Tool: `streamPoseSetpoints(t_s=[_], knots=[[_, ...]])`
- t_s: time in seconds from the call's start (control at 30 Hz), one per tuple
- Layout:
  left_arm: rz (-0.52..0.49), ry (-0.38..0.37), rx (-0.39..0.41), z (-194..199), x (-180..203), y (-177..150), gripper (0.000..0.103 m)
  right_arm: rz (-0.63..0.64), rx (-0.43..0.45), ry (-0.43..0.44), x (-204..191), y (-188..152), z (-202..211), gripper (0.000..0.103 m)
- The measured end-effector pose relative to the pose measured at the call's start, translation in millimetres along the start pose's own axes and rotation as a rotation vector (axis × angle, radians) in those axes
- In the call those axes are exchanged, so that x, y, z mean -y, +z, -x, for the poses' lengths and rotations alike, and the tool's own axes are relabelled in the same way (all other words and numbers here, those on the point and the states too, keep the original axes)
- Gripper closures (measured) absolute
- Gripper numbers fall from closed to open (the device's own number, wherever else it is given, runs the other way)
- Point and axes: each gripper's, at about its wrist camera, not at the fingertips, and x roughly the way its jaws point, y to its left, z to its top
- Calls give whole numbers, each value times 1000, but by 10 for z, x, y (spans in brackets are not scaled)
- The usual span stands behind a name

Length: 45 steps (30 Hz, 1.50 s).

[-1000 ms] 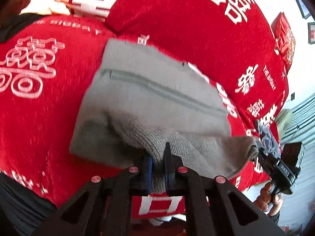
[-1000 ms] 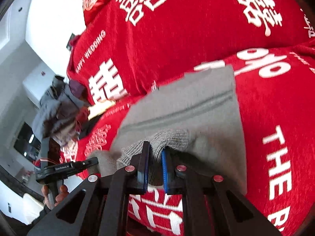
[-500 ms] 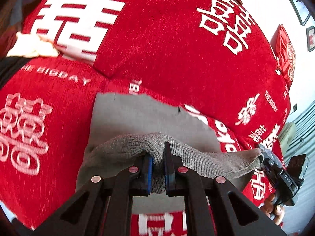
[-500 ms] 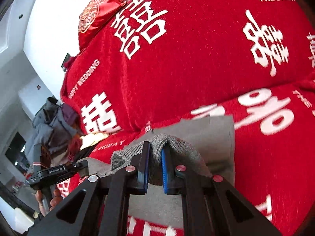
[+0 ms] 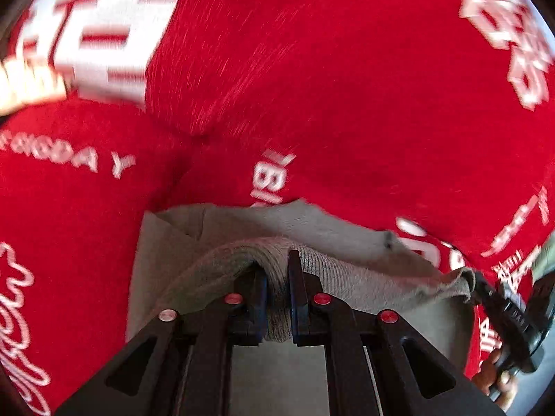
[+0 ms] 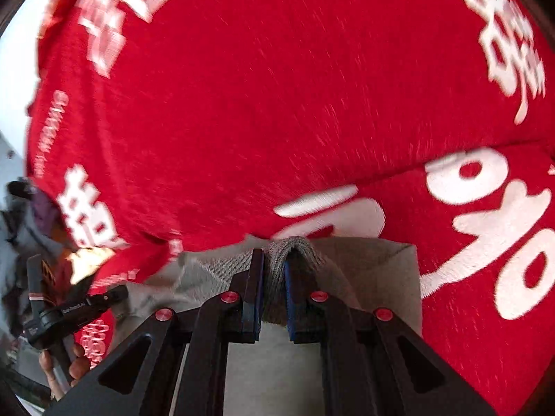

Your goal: Fold small clothes

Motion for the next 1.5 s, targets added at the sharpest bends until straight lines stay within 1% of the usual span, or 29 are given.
streamPoseSetpoints(t_s=[0.07, 0.13, 0.17, 0.2, 0.27, 0.33, 0.4, 0.43, 0.53, 0.57, 0.6, 0.63, 0.67, 0.7, 0.77, 0.83, 0.87, 0.93, 0.97, 1.0, 1.03, 1.1, 1.13, 1.17, 1.23, 1.3, 1.4, 1.43, 1.5], knots=[[92, -57, -93, -237, -171, 64, 89, -65, -54, -23, 145, 33, -173, 80], [185, -133, -136, -319, -348, 110, 70, -149, -73, -39, 337, 46, -200, 56], [207, -156, -134, -294, -395, 115, 45, -188, -59, -35, 423, 39, -149, 48], [242, -184, -113, -221, -467, 126, 26, -224, -37, -41, 504, 25, -66, 36], [284, -213, -63, -27, -569, 144, 16, -237, 8, -59, 568, -13, 131, 33], [285, -234, -24, 200, -621, 150, 16, -151, 34, -85, 478, -44, 314, 33], [234, -191, 13, 355, -549, 121, 16, -13, 45, -153, 258, -65, 387, 33], [178, -155, 21, 384, -432, 91, 16, 52, 40, -180, 122, -79, 364, 33], [-18, -83, -38, 205, 94, -61, 16, 193, -48, -194, -296, -138, 62, 33], [-60, -67, -48, 143, 196, -94, 16, 251, -86, -187, -425, -184, -67, 33], [-124, -26, -50, 48, 354, -148, 16, 313, -122, -204, -553, -230, -229, 33], [-178, 51, -54, -92, 476, -186, 16, 368, -149, -256, -630, -280, -381, 33], [-196, 90, -57, -172, 501, -185, 16, 409, -171, -316, -654, -304, -510, 33], [-206, 154, -67, -299, 477, -170, 16, 420, -181, -348, -631, -302, -571, 33], [-152, 223, -84, -415, 253, -113, 16, 367, -199, -409, -399, -238, -645, 33], [-132, 208, -54, -372, 63, -66, 16, 248, -165, -417, -54, -137, -560, 32], [-127, 203, -61, -354, 19, -49, 16, 191, -156, -447, 104, -98, -507, 31], [-115, 182, -80, -267, -41, -26, 16, 93, -150, -406, 323, -50, -371, 29], [-104, 214, -70, -190, -56, -26, 16, 86, -145, -459, 335, -51, -293, 29], [-86, 260, -49, -82, -76, -38, 16, 100, -138, -503, 303, -67, -198, 29], [-69, 254, -31, 47, -110, -70, 16, 117, -117, -493, 232, -109, -74, 29], [-44, 194, 0, 286, -137, -220, 16, 127, -70, -424, 55, -279, 196, 26], [-43, 164, 16, 428, -113, -405, 16, 136, -60, -381, -49, -400, 287, 23], [-59, 158, 14, 450, -51, -494, 16, 165, -61, -337, -203, -584, 346, 23], [-129, 165, -8, 493, 102, -885, 16, 238, -92, -317, -455, -880, 334, 23], [-158, 165, -19, 474, 176, -1128, 16, 322, -119, -325, -753, -1170, 193, 24], [-193, 230, 25, 540, 152, -1342, 16, 446, -124, -422, -940, -1434, 45, 24], [-195, 250, 14, 551, 71, -1374, 16, 448, -112, -419, -952, -1453, 102, 24], [-178, 245, -13, 537, -29, -1400, 16, 384, -113, -416, -755, -1418, 189, 23]])
